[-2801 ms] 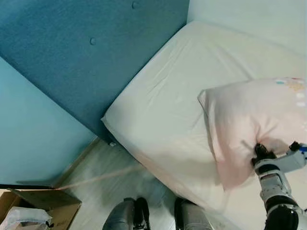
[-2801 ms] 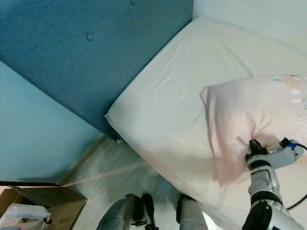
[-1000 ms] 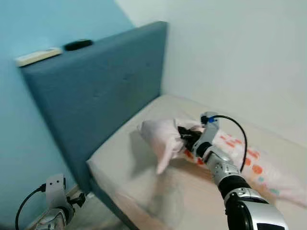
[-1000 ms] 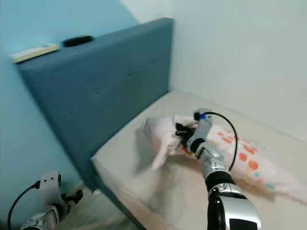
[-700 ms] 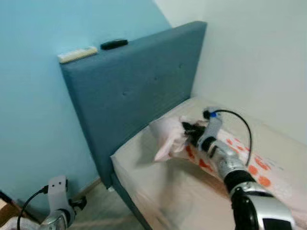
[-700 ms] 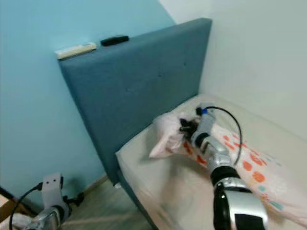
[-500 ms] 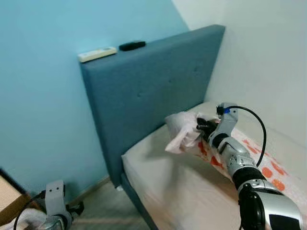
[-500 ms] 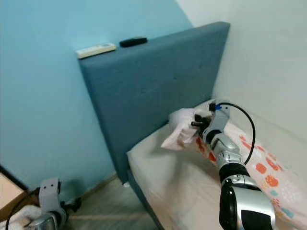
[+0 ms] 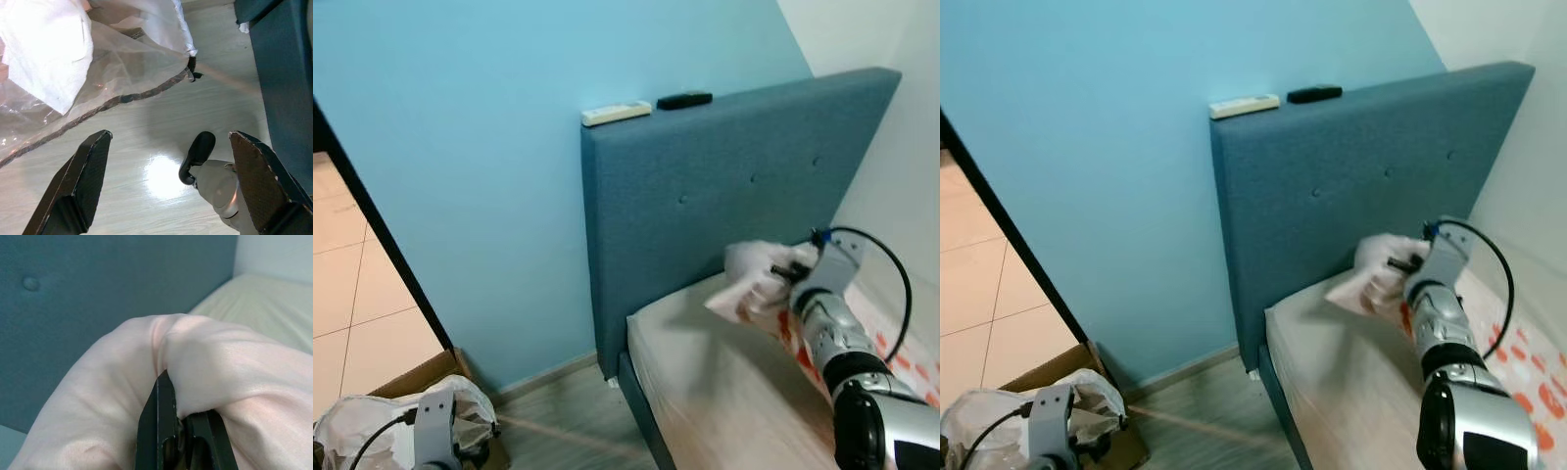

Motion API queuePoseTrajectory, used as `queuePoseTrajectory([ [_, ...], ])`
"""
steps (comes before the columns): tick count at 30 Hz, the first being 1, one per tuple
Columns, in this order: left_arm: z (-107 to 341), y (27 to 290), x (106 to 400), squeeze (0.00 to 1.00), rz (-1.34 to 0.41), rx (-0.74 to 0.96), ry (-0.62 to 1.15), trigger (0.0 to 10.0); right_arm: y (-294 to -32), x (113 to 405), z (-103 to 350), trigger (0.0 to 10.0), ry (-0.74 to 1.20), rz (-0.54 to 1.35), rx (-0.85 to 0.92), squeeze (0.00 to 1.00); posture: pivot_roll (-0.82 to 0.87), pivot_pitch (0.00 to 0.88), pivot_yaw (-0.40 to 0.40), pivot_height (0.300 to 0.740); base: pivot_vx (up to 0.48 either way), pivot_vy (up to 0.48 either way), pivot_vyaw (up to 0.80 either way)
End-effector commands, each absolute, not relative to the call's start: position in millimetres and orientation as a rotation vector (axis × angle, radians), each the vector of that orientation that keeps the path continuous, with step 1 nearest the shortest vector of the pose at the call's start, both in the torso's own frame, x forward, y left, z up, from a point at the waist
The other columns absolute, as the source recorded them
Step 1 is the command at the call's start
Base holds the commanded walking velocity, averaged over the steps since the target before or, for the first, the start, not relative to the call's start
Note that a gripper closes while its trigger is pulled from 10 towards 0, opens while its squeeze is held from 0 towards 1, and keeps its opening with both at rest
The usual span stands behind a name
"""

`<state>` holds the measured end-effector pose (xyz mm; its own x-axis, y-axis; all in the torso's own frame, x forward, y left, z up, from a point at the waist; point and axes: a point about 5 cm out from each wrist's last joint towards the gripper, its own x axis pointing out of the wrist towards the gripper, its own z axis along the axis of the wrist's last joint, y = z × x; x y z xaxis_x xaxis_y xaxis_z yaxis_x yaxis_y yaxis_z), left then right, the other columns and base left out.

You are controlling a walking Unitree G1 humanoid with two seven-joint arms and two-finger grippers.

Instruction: Clean up the room

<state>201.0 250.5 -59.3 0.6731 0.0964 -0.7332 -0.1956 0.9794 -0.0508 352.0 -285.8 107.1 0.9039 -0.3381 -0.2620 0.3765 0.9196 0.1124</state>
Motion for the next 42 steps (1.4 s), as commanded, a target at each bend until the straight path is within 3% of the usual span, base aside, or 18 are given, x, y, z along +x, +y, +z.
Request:
queuePoseTrajectory([
  [1,-58.9,252.3,200.3,0.00,0.146,-0.110,0.819,10.0,-292.7,347.7,104.1,10.0,0.261,-0.399,0.169,0.00,0.01,0.000,-0.009,0.740,0.000,0.000,0.00],
  [7,-57.4,252.5,202.1,0.00,0.119,-0.074,0.815,10.0,-281.7,349.8,100.7,10.0,0.247,-0.287,0.229,0.00,0.00,0.000,-0.005,0.740,0.000,-0.204,0.00],
  [8,-57.4,250.3,203.2,0.00,0.101,-0.065,0.814,10.0,-266.8,358.6,109.7,10.0,0.212,-0.143,0.159,0.00,0.00,0.000,-0.002,0.740,0.000,-0.458,0.00],
  [19,-58.9,245.8,202.7,0.00,0.088,-0.064,0.818,10.0,-248.9,368.0,118.9,10.0,0.215,0.001,-0.004,0.00,0.00,0.000,-0.005,0.740,0.000,-0.450,0.58],
  [22,-59.1,244.4,203.4,0.00,0.091,-0.068,0.817,10.0,-240.8,370.0,119.7,10.0,0.212,0.051,-0.064,0.00,0.00,0.000,-0.008,0.740,0.000,0.000,0.80],
  [25,-59.4,243.1,203.4,0.00,0.093,-0.073,0.816,10.0,-221.3,377.6,132.9,10.0,0.133,0.156,-0.237,0.00,0.00,0.003,-0.007,0.740,0.000,0.000,0.80],
  [27,-59.4,243.1,203.4,0.00,0.093,-0.073,0.816,10.0,-221.3,377.6,132.9,10.0,0.133,0.156,-0.237,0.00,0.00,0.003,-0.007,0.740,0.000,0.000,0.79],
  [32,-61.8,245.7,197.4,0.00,0.094,-0.067,0.828,10.0,-225.0,390.9,172.1,10.0,0.007,0.110,-0.356,0.00,0.00,0.023,-0.014,0.740,0.000,0.000,0.79],
  [42,-69.7,248.9,177.6,0.00,0.087,-0.066,0.852,10.0,-204.8,409.3,236.5,10.0,-0.159,0.168,-0.669,0.00,0.04,0.075,-0.032,0.740,0.000,0.000,0.78],
])
